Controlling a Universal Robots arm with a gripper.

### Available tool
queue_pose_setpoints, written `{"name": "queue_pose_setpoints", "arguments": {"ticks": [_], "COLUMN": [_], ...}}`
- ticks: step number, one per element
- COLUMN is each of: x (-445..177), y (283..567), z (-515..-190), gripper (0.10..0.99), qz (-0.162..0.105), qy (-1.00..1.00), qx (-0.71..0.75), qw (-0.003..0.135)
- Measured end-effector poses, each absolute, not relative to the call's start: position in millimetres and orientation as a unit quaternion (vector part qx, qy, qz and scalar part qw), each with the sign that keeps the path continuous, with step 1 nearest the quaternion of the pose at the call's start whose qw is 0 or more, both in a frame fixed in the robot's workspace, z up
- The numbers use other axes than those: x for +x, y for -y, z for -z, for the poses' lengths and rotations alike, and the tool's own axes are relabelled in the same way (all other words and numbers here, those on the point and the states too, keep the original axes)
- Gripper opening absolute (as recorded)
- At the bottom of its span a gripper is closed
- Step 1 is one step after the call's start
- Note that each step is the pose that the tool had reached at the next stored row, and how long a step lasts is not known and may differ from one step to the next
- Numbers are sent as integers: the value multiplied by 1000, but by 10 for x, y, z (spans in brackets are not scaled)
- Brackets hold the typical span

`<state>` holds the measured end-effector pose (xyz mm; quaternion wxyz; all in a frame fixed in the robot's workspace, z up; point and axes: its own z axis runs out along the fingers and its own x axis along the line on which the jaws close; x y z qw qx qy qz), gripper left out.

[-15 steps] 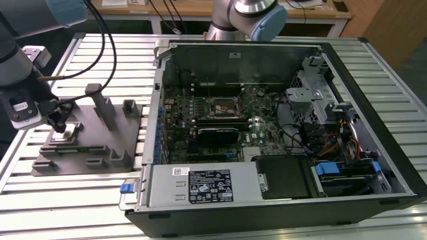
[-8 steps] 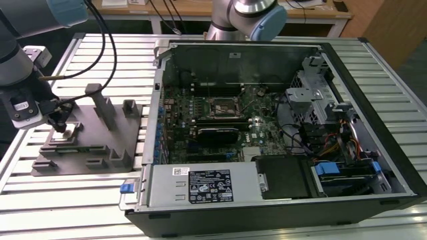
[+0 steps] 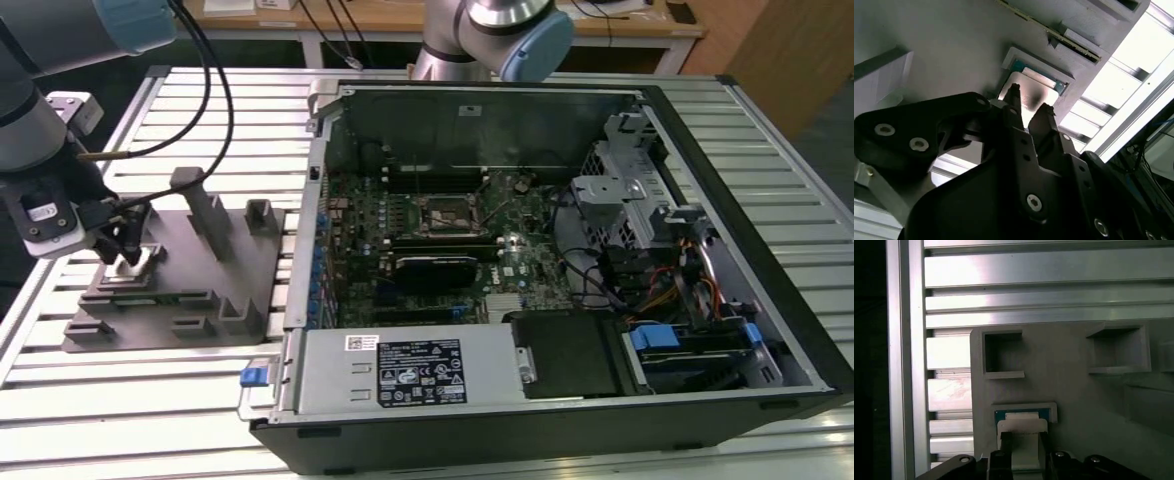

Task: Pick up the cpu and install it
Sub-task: 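Pick up the cpu and move it towards the insertion slot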

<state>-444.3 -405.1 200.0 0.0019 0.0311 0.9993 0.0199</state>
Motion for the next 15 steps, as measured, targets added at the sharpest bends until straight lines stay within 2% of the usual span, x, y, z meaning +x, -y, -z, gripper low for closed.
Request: {"name": "queue_pose_setpoints", "arguments": {"ticks": [1,2,4,5,6,15], "x": [-4443,-4443,-4443,-4443,-4443,-4443], "y": [4051,4051,4051,4051,4051,4051], "z": [-2000,-2000,-2000,-2000,-2000,-2000], "gripper": [353,353,471,471,529,545], "qz": [-20,-20,-20,-20,-20,-20], "qy": [-999,-999,-999,-999,-999,-999], "qx": [31,31,31,31,31,31], "qw": [2,2,2,2,2,2]}}
